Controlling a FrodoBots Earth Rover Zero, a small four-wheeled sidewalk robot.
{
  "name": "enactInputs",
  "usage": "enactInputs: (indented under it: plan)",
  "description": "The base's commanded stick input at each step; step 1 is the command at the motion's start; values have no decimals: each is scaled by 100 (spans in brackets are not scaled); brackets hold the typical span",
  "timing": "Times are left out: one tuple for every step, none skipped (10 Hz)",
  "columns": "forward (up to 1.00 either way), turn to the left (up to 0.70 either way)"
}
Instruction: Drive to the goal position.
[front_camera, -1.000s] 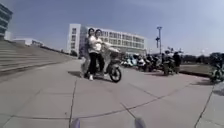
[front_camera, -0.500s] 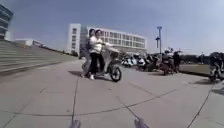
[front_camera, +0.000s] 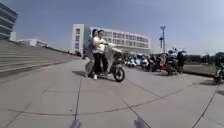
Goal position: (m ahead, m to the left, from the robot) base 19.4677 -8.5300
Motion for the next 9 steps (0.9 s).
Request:
enactInputs:
  plan:
    - [0, 45]
    - [0, 45]
    - [0, 45]
    - [100, 27]
    - [100, 27]
    - [100, 27]
    - [100, 27]
    - [100, 27]
    - [100, 27]
